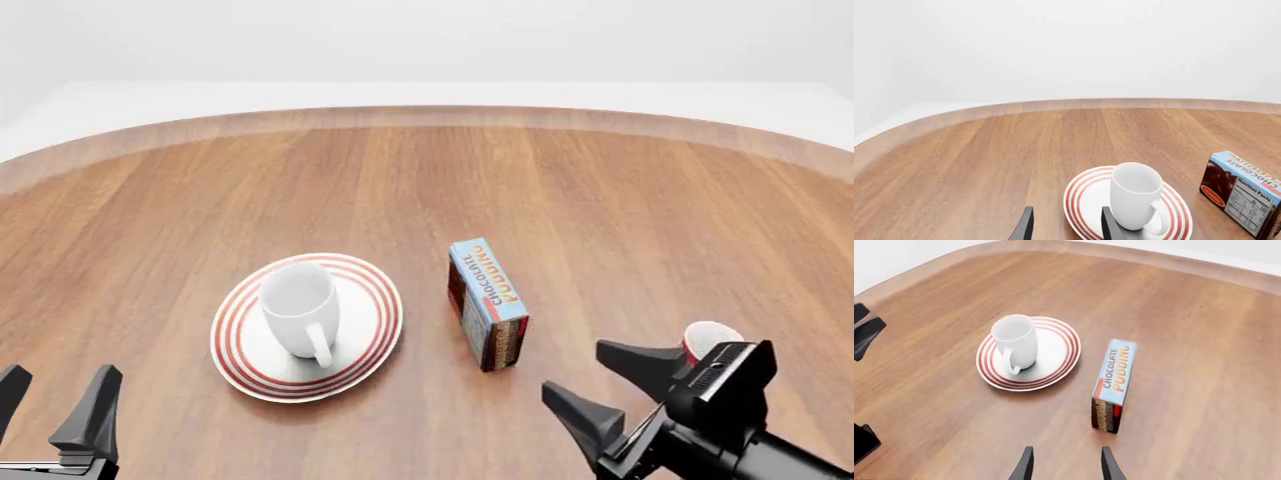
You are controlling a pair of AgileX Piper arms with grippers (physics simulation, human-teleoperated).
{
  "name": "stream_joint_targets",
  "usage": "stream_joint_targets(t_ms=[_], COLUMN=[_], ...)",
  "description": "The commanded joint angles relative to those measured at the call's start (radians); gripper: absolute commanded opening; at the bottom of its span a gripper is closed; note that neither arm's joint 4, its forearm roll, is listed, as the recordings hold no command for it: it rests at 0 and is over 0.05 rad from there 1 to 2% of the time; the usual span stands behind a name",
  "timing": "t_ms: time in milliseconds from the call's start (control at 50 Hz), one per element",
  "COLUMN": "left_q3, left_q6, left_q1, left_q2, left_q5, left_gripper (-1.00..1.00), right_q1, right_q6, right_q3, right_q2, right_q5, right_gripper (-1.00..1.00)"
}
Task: Pick up the white mug and put it on the plate, and put the chocolate pudding to the right of the plate.
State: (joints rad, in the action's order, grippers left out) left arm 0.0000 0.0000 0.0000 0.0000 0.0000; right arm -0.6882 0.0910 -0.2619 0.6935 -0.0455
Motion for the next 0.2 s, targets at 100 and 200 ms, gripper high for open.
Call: stream_joint_targets(t_ms=[100,200], left_q3=[0.0,0.0], left_q6=[0.0,0.0], left_q1=[0.0,0.0], left_q2=[0.0,0.0], left_q5=[0.0,0.0], left_gripper=[1.0,1.0], right_q1=[0.048,0.066], right_q6=[0.01,0.013], right_q3=[0.069,0.083], right_q2=[-0.199,-0.291], right_q5=[0.117,0.191], right_gripper=[1.0,1.0])
